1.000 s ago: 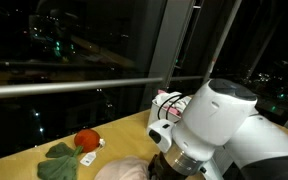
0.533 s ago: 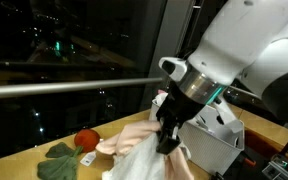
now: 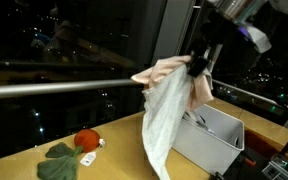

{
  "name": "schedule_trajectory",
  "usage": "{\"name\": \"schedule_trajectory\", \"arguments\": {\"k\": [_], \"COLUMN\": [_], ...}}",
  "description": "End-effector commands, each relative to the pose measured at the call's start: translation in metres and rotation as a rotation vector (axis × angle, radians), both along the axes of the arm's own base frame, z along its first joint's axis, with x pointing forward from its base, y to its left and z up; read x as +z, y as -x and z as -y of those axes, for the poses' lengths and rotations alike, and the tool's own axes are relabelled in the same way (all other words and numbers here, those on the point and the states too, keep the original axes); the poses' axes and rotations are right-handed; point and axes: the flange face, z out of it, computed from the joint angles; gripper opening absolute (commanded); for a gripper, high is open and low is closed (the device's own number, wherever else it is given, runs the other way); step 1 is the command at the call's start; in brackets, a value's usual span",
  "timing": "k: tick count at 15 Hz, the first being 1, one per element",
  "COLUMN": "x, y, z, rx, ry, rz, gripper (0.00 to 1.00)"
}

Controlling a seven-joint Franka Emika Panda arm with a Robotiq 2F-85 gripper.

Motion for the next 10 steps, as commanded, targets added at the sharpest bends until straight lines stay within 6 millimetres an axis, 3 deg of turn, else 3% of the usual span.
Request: {"name": "schedule_trajectory", "arguments": {"k": [1, 6, 10], "x": [0.074, 0.171, 0.214], "y": [-0.006, -0.012, -0.013], "z": [0.059, 0.152, 0.211], "rx": [-0.032, -0.099, -0.142], "ry": [0.02, 0.04, 0.044], "rz": [0.035, 0.093, 0.128], "gripper": [0.0, 0.0, 0.0]}}
